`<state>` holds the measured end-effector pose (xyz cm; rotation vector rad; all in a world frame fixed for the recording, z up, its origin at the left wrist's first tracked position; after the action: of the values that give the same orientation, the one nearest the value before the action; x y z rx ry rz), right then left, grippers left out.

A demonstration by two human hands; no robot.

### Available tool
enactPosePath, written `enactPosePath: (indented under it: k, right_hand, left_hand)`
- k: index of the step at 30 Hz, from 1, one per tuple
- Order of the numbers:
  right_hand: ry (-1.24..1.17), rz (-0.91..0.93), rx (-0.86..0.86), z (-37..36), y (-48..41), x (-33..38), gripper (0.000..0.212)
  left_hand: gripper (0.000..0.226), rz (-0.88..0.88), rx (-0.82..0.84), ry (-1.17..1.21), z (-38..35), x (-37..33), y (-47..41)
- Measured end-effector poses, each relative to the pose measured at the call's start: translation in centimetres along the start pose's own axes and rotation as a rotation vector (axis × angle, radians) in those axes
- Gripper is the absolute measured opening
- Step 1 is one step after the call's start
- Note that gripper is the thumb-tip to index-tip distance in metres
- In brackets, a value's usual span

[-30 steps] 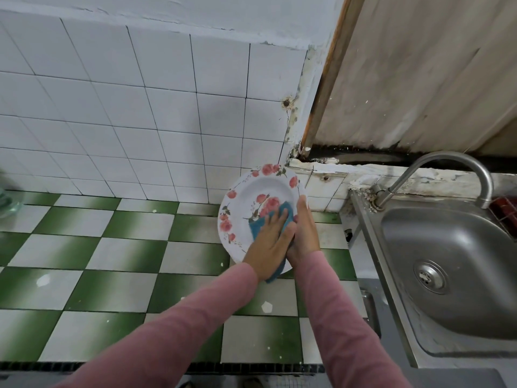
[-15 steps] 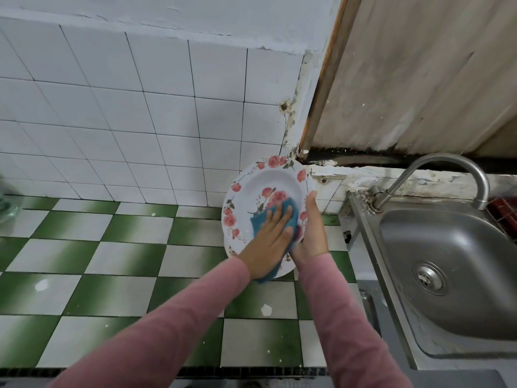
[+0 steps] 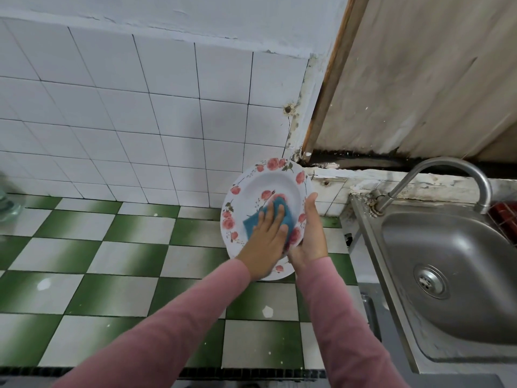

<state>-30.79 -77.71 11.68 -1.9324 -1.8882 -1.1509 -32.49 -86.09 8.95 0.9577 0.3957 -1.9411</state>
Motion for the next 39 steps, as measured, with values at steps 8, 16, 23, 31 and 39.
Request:
enactPosePath:
  k: [8,16,23,31,39]
  right_hand:
    - [-0.005,0.009,0.091,-1.6,1.0,-1.6,0.06]
    - [-0.067,0.029,0.134,-1.0,1.7,0.3,0.067]
    - [-0.075,0.084,-0.002,0.0,1.2,2.1,0.064]
    - [-0.115,0.065,0.022,-0.4,0.7,2.8,0.07]
    - [-0.082,-0.097,-0.211,-0.4,-0.8,3.6,0.053]
  left_hand:
    - [0.056,-0.102,-0.255,-0.144,3.0,-1.6,-3.0]
    - [0.061,-0.041,-0.268,-0.486,6.3,3.2,-3.2]
    - [0.049,-0.151,0.099,-0.304,1.0,1.1,1.5]
    - [0.057,-0.476,-0.006,-0.23,1.9,0.5,2.5]
    - [0.048,-0.763,-0.314,-0.432,4.5,1.2,2.6]
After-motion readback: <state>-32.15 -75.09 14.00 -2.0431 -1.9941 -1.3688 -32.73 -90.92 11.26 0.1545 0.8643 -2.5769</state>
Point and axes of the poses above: each hand's wrist, its own y-axis away from the middle knuckle, its own z-axis out of the back of the hand, x = y × z, the point moved 4 cm from there along -y, towards the middle knuckle
